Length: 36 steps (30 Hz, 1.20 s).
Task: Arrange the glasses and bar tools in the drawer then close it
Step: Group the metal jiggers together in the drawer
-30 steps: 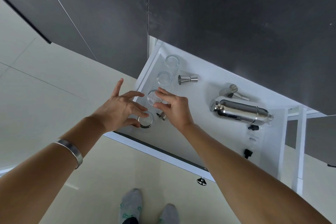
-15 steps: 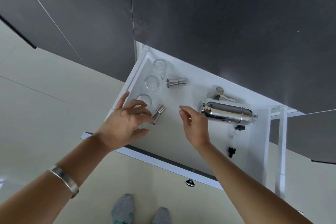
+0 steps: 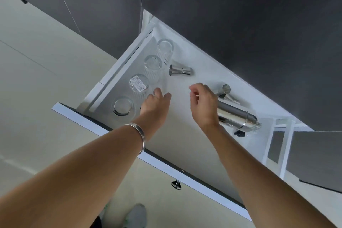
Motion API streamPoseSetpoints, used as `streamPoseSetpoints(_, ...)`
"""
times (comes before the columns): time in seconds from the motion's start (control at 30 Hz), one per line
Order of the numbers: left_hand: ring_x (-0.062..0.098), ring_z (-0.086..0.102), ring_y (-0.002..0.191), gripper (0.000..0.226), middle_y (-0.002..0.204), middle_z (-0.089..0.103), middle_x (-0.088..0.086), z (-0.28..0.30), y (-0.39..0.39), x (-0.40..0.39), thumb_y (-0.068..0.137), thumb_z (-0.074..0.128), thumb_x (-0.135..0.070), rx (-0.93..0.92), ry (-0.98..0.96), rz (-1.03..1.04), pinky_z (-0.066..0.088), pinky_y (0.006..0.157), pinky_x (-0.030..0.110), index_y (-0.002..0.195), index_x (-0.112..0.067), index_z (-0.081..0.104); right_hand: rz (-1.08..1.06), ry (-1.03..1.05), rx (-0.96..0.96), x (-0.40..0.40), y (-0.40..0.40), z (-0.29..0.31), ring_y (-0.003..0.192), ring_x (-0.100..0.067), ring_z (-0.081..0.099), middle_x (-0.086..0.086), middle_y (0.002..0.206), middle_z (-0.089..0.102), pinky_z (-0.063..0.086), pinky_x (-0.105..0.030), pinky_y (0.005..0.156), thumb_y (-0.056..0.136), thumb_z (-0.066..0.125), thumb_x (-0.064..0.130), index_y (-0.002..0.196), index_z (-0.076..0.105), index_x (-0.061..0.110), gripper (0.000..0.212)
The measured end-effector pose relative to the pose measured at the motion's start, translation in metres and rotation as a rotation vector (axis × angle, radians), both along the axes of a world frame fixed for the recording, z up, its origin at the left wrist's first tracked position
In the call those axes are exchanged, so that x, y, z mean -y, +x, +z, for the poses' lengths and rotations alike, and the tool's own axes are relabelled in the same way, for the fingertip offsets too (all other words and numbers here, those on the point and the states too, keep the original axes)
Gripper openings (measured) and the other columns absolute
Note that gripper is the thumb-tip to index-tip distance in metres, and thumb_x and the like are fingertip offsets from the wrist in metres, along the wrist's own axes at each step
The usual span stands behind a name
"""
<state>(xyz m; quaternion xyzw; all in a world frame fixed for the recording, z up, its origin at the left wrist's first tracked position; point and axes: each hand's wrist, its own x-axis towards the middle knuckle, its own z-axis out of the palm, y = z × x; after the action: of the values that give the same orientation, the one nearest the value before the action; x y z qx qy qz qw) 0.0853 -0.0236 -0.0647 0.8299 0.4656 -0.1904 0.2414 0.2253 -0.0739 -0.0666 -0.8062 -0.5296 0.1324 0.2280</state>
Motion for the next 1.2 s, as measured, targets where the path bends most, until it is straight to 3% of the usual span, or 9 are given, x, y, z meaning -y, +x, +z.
streamPoseSetpoints(0.17,0.036,0.055,0.114,0.035,0.125,0.05,0.02,-0.016,-0.003,-0.009,0.093,0.051,-0.003,0.117,-0.087,0.135,0.048,0.086,0.04,0.127,-0.001,0.042,0.136,-0.272,0.154,-0.067,0.001,-0.023,0.122,-0.033,0.046,-0.009,0.141,0.047,0.042,-0.039,0.102,0.088,0.053,-0.003,0.131,0.048,0.01,0.045)
streamPoseSetpoints(0.27,0.032,0.056,0.113,0.037,0.123,0.054,0.016,-0.02,-0.003,-0.018,0.09,0.061,-0.016,0.297,-0.13,0.252,0.046,0.091,0.038,0.124,-0.004,0.051,0.18,-0.341,0.229,-0.086,0.004,-0.038,0.122,-0.031,0.045,-0.006,0.134,0.051,0.047,-0.038,0.095,0.079,0.061,-0.006,0.125,0.05,0.012,0.05)
streamPoseSetpoints(0.4,0.026,0.061,0.104,0.033,0.111,0.067,0.006,-0.022,0.002,-0.022,0.08,0.072,-0.016,0.518,-0.142,0.405,0.046,0.082,0.031,0.111,-0.017,0.062,0.117,-0.311,0.325,-0.087,0.009,-0.046,0.108,-0.026,0.056,-0.008,0.11,0.062,0.053,-0.034,0.076,0.084,0.063,0.001,0.105,0.064,0.013,0.025)
streamPoseSetpoints(0.57,0.031,0.064,0.087,0.028,0.094,0.07,0.01,-0.025,0.017,-0.024,0.079,0.067,-0.005,0.628,-0.125,0.433,0.054,0.075,0.037,0.103,-0.019,0.061,-0.152,-0.197,-0.02,-0.085,0.022,-0.037,0.082,-0.018,0.06,0.0,0.095,0.063,0.046,-0.027,0.071,0.081,0.07,0.009,0.096,0.063,0.009,0.017)
streamPoseSetpoints(0.67,0.032,0.064,0.081,0.023,0.086,0.069,0.009,-0.027,0.03,-0.03,0.08,0.061,-0.004,0.664,-0.078,0.461,0.055,0.069,0.037,0.097,-0.019,0.061,-0.348,-0.159,-0.291,-0.08,0.025,-0.026,0.076,-0.028,0.071,-0.001,0.079,0.065,0.061,-0.042,0.071,0.073,0.077,0.007,0.085,0.064,0.01,0.018)
streamPoseSetpoints(0.77,0.033,0.063,0.088,0.022,0.095,0.068,0.009,-0.025,0.044,-0.04,0.085,0.062,-0.014,0.564,-0.012,0.466,0.047,0.064,0.034,0.104,-0.023,0.058,-0.393,-0.267,-0.403,-0.074,0.03,-0.018,0.067,-0.022,0.072,-0.009,0.082,0.069,0.063,-0.04,0.065,0.075,0.071,-0.002,0.085,0.062,0.007,0.016)
streamPoseSetpoints(0.9,0.034,0.062,0.092,0.022,0.1,0.066,0.011,-0.025,0.066,-0.053,0.089,0.058,-0.015,0.523,0.06,0.498,0.043,0.063,0.035,0.109,-0.023,0.057,-0.318,-0.331,-0.357,-0.068,0.041,-0.016,0.082,-0.028,0.072,-0.01,0.088,0.072,0.062,-0.04,0.074,0.066,0.079,0.009,0.081,0.062,0.012,0.022)
streamPoseSetpoints(1.07,0.034,0.06,0.094,0.023,0.104,0.065,0.014,-0.026,0.08,-0.062,0.09,0.052,-0.008,0.579,0.024,0.55,0.047,0.068,0.037,0.11,-0.017,0.056,-0.222,-0.346,-0.283,-0.065,0.042,-0.009,0.082,-0.018,0.058,-0.001,0.091,0.065,0.041,-0.004,0.049,0.072,0.078,0.009,0.087,0.061,0.018,0.024)
streamPoseSetpoints(1.2,0.035,0.056,0.11,0.047,0.125,0.054,0.017,-0.017,0.074,-0.053,0.084,0.052,0.007,0.574,-0.032,0.565,0.051,0.088,0.042,0.127,-0.01,0.044,-0.152,-0.28,-0.172,-0.049,0.05,0.013,0.1,-0.017,0.063,-0.003,0.113,0.065,0.045,-0.011,0.074,0.08,0.069,0.001,0.116,0.062,0.016,0.04)
